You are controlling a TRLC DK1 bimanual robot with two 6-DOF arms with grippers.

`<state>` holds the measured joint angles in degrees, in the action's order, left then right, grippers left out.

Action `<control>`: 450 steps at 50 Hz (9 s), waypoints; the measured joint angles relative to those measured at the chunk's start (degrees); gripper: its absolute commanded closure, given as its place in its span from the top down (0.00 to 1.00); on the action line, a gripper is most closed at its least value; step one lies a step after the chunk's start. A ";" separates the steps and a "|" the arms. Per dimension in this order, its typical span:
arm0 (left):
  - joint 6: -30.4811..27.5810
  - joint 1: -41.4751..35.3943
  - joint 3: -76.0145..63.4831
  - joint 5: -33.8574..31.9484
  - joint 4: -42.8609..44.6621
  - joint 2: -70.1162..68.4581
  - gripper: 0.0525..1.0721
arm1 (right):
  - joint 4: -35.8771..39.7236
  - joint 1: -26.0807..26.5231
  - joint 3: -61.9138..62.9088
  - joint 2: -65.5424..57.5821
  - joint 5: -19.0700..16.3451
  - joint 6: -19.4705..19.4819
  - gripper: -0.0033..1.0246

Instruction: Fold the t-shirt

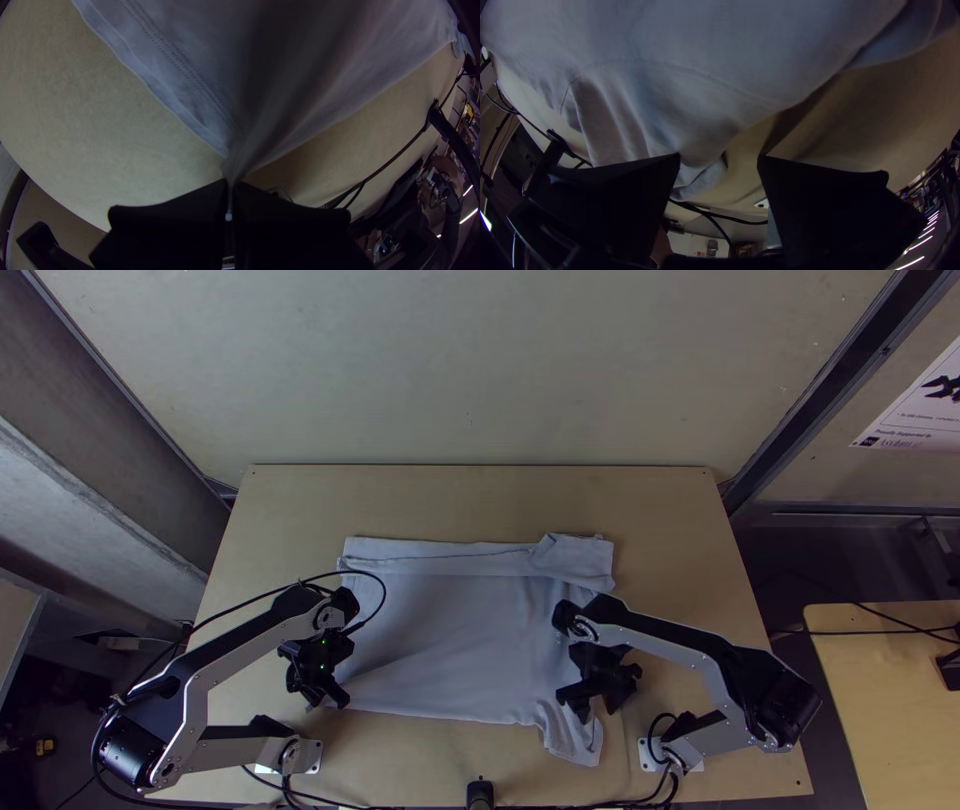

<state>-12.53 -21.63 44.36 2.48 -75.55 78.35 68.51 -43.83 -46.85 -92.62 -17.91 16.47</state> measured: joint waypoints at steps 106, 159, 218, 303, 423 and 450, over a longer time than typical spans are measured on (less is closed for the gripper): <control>-0.90 11.52 37.42 -2.45 15.72 14.12 0.03 | 2.91 27.98 -37.24 -8.57 14.51 -12.79 0.03; -1.38 14.32 56.15 -4.39 19.12 35.91 0.96 | 8.09 34.32 -68.08 -32.59 15.12 -15.41 0.97; -4.74 45.11 34.45 -44.81 18.47 25.59 0.96 | 12.68 40.61 -68.02 -4.83 15.06 -11.98 0.96; 26.03 4.44 35.93 -15.19 38.86 30.05 0.03 | 8.46 38.32 -46.90 4.26 14.91 -10.23 0.96; 15.85 -6.27 72.08 5.31 -4.11 37.03 0.96 | 0.00 44.39 -31.26 10.40 16.87 -9.03 0.96; 31.47 -6.49 83.23 -23.91 2.49 40.54 0.96 | -0.37 44.39 -29.14 13.20 17.05 -9.62 0.96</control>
<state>18.94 -28.12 127.59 -21.43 -73.06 118.89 68.14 0.56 -75.99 -79.42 -0.86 6.85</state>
